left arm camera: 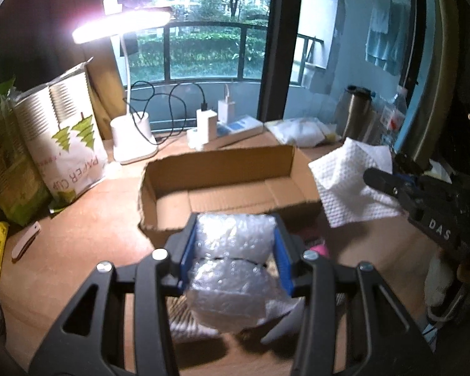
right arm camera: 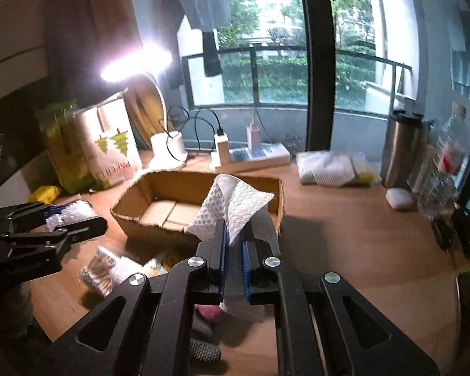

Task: Organize soft objects
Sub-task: 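Release the bubble-wrapped bundle into the box with the left tool while the right tool drops the white tissue in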

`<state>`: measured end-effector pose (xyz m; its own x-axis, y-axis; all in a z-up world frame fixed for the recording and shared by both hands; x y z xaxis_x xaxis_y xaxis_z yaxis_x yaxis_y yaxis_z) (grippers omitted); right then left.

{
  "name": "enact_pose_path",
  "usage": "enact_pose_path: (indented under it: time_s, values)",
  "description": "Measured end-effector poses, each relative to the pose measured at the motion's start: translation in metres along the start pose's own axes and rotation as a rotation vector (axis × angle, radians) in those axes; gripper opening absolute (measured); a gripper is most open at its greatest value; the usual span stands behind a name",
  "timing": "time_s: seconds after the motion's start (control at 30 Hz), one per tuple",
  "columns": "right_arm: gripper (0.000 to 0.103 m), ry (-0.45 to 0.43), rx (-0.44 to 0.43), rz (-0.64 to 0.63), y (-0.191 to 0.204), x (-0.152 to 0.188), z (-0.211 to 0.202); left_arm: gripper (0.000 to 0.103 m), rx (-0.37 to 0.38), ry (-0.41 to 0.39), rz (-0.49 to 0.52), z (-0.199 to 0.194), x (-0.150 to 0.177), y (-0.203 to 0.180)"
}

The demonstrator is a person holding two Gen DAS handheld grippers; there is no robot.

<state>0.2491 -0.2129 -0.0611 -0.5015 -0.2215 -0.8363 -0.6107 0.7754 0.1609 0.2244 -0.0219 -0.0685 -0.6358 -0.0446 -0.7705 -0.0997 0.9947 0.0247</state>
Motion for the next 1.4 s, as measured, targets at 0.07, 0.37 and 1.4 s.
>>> enact_pose_path:
  time_s: [0.07,0.37,1.4]
  values:
    - [0.009,-0.008,-0.016,-0.009,-0.005,-0.006,0.003,0.044,-0.017,-0.014,-0.001,0.003,-0.007,-0.005]
    - [0.009,-0.005,-0.093,-0.019,-0.030,-0.026,0.031,0.044,-0.031,-0.067,-0.048,0.030,-0.043,-0.019]
    - [0.043,0.143,-0.037,0.104,-0.059,-0.001,0.087,0.070,0.118,0.117,-0.091,0.122,-0.033,-0.038]
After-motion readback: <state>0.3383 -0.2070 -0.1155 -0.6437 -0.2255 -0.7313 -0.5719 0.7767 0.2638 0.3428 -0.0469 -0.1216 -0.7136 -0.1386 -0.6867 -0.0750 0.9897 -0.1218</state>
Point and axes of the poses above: each gripper's, at about its wrist camera, not at the fingertips, and z roughly the way its jaws point, y to its left, x to its underside, the point moved 3 cm from there along z, roughly the way its jaws point, and after that the axes turned 10 degrees about -x, right-handed, at the moved point
